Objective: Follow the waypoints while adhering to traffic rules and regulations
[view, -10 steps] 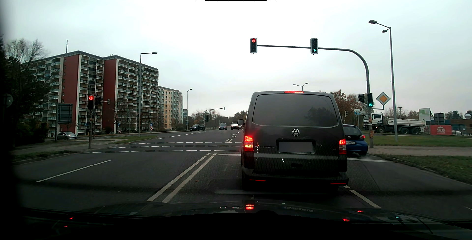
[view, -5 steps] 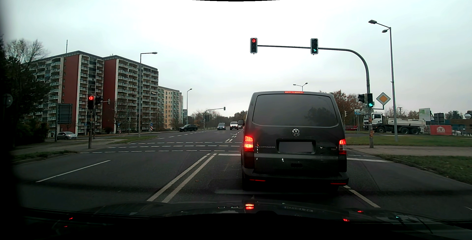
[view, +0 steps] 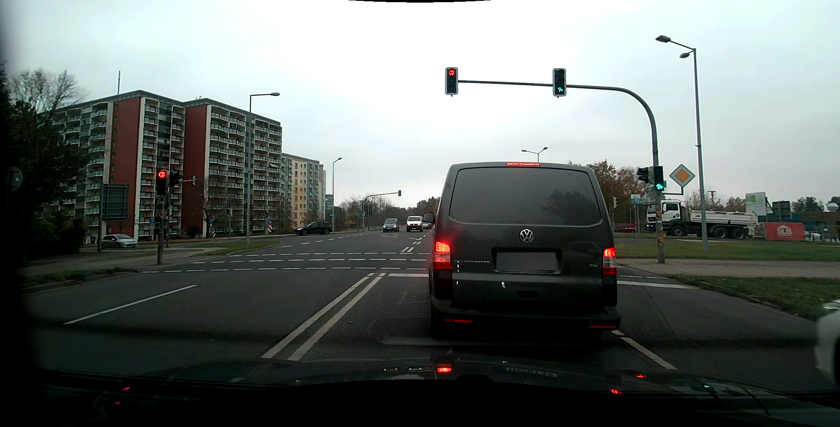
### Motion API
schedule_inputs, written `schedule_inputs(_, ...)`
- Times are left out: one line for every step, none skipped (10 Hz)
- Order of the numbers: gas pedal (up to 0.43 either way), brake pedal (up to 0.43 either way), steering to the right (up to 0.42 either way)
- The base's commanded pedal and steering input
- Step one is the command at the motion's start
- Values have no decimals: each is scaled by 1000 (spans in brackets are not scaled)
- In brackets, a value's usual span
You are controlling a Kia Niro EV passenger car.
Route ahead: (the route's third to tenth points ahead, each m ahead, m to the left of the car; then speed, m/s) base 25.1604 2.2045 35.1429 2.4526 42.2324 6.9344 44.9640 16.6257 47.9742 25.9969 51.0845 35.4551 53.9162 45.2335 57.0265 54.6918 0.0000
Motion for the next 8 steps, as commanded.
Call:
schedule_inputs(0,372,-6)
schedule_inputs(0,372,-6)
schedule_inputs(0,372,-6)
schedule_inputs(0,372,-6)
schedule_inputs(0,378,-6)
schedule_inputs(0,372,-6)
schedule_inputs(0,372,-6)
schedule_inputs(0,372,-6)
